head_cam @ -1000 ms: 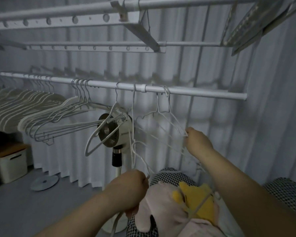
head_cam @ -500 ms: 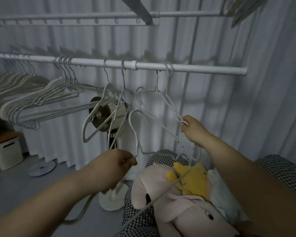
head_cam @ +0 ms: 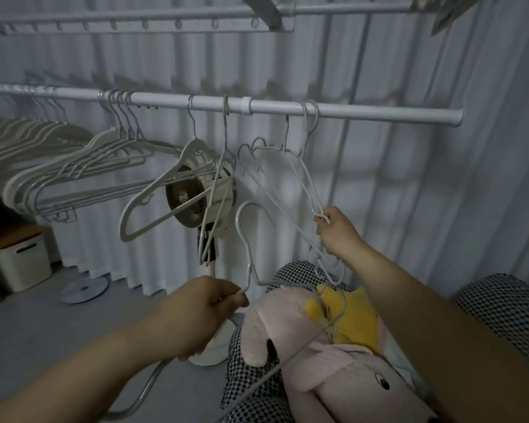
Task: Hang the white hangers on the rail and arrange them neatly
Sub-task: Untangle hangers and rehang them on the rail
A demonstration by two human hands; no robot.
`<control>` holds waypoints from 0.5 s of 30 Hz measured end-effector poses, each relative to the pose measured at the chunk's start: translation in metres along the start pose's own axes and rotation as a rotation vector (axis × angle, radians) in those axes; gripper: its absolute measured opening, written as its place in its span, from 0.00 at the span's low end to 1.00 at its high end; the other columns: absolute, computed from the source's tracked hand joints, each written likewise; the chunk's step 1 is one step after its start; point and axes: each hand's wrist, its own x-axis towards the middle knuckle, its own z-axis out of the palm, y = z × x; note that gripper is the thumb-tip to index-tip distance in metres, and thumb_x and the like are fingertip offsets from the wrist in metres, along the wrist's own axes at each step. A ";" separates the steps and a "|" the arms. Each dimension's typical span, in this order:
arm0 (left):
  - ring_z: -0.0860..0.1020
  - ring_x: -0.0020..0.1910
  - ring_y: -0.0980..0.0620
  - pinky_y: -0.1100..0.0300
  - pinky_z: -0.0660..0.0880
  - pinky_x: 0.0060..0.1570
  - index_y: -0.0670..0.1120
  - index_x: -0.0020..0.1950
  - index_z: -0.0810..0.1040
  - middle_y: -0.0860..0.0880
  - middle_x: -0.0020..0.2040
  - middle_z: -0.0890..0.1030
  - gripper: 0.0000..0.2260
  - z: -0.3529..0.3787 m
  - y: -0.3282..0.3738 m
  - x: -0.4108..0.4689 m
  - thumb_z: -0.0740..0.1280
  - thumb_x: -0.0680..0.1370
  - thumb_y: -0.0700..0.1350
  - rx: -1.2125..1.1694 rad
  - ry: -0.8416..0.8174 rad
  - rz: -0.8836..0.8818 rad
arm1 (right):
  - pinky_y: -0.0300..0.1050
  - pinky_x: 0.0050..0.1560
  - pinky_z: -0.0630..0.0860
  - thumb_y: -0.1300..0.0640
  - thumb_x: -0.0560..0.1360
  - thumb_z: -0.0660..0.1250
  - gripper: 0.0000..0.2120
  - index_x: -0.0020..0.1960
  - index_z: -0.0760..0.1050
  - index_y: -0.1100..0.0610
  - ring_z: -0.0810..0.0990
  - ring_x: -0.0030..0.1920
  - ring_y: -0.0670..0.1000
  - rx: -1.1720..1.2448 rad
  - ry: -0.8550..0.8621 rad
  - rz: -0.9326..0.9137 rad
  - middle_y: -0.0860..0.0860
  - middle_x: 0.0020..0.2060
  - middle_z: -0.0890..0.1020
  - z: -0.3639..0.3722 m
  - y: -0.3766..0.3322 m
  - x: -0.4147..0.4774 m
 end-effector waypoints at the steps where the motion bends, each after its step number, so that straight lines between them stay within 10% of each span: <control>1: 0.66 0.11 0.57 0.67 0.67 0.16 0.49 0.55 0.76 0.52 0.12 0.68 0.13 0.001 -0.002 -0.002 0.54 0.80 0.50 0.008 -0.005 -0.003 | 0.35 0.31 0.61 0.62 0.79 0.51 0.10 0.57 0.69 0.60 0.64 0.32 0.44 0.001 0.001 0.001 0.51 0.38 0.70 0.002 -0.001 0.001; 15: 0.67 0.11 0.58 0.68 0.68 0.16 0.46 0.58 0.76 0.51 0.24 0.70 0.15 0.003 -0.013 0.007 0.54 0.81 0.50 0.177 -0.045 -0.080 | 0.36 0.27 0.63 0.62 0.80 0.51 0.13 0.60 0.68 0.64 0.65 0.31 0.45 -0.054 0.030 -0.001 0.48 0.35 0.68 -0.006 -0.003 -0.003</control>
